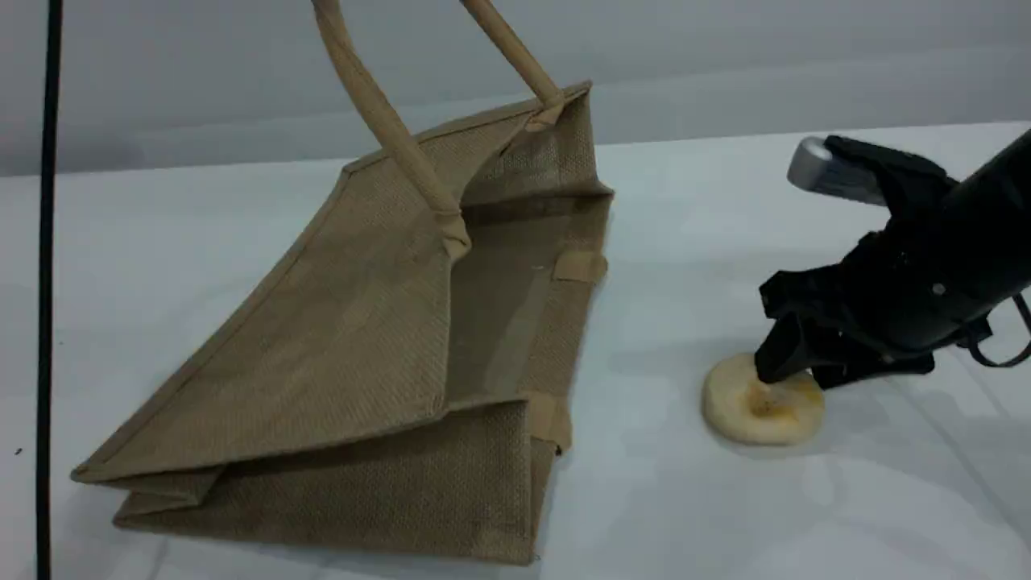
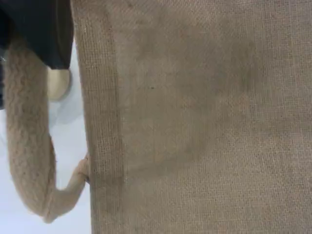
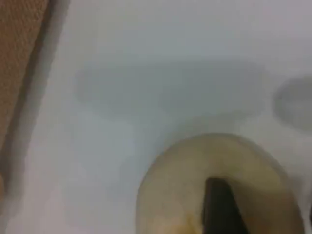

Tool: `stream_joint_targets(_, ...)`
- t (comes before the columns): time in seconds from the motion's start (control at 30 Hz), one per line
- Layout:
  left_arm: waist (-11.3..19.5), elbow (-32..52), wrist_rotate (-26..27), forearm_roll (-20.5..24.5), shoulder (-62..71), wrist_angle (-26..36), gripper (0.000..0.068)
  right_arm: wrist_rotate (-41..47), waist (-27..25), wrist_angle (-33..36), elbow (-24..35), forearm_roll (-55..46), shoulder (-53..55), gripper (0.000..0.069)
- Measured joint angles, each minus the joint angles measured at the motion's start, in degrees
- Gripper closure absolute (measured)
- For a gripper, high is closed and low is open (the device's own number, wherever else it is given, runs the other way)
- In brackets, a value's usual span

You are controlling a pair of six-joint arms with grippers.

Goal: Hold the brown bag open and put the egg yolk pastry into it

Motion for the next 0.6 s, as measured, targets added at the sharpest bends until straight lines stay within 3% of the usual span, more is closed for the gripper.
stream_joint_targets(0.3,0.0,0.0,0.0,0.0,0.0,0.67,0.0598,-4.15,-0.05,4.34,-0.04,2.57,2.92,0.0378)
stream_joint_targets(0.37,0.0,0.0,0.4,-0.02,0.0,0.69,0.0598,-4.77,-0.05,5.42,-0.04,2.52,2.87,0.0433)
stream_joint_targets(0.5,0.0,0.0,0.98,-0.02,0.0,0.94,0.0598,-4.91,0.0,6.36,-0.04,2.39,2.24,0.0608)
stream_joint_targets(0.6,0.0,0.0,1.82,-0.24,-0.14,2.05,0.0598,-4.91,-0.12,6.79,0.01,2.09,1.26,0.0645)
